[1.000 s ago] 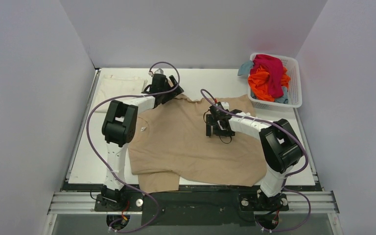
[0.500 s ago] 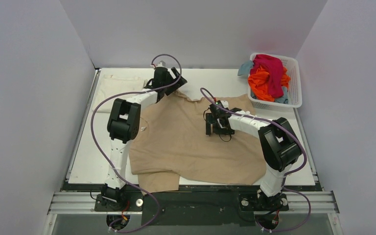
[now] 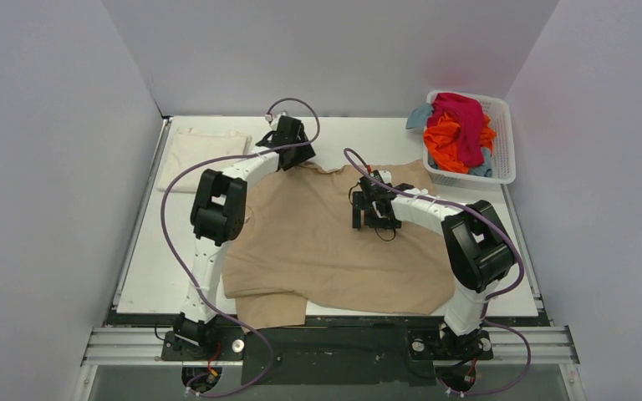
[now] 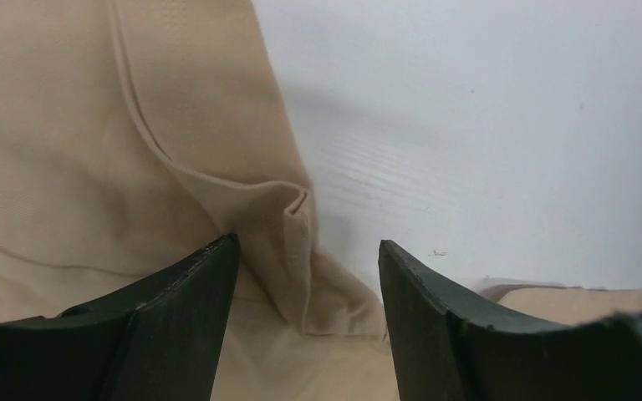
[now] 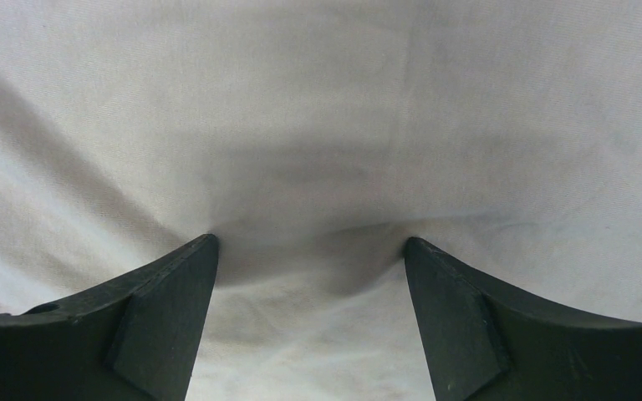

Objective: Fold and stack the t-shirts
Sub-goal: Flatten out the tshirt

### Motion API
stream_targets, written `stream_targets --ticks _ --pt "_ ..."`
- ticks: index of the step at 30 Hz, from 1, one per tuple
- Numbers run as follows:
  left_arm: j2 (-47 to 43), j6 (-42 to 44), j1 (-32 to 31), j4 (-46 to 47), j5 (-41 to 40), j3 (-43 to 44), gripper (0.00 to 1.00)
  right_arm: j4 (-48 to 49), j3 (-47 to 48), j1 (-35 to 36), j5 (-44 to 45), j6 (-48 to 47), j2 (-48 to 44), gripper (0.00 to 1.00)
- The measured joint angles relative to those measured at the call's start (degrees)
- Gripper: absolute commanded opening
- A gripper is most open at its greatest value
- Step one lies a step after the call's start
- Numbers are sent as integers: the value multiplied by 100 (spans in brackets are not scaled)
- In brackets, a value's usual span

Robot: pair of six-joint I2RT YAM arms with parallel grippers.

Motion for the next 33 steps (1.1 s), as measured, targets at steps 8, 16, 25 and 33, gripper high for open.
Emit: stream_targets --ticks 8,16,25,33 --pt "22 -20 -15 -1064 -763 446 52 20 -17 -2 2 0 -11 77" --pt "166 -57 -74 -1322 -868 638 17 20 -17 -2 7 0 -11 77" --pt "177 -33 -116 -1462 -962 820 0 20 -17 -2 15 0 -11 77" --pt "527 262 -142 -1506 -905 1906 0 28 -17 -17 26 -2 -9 77"
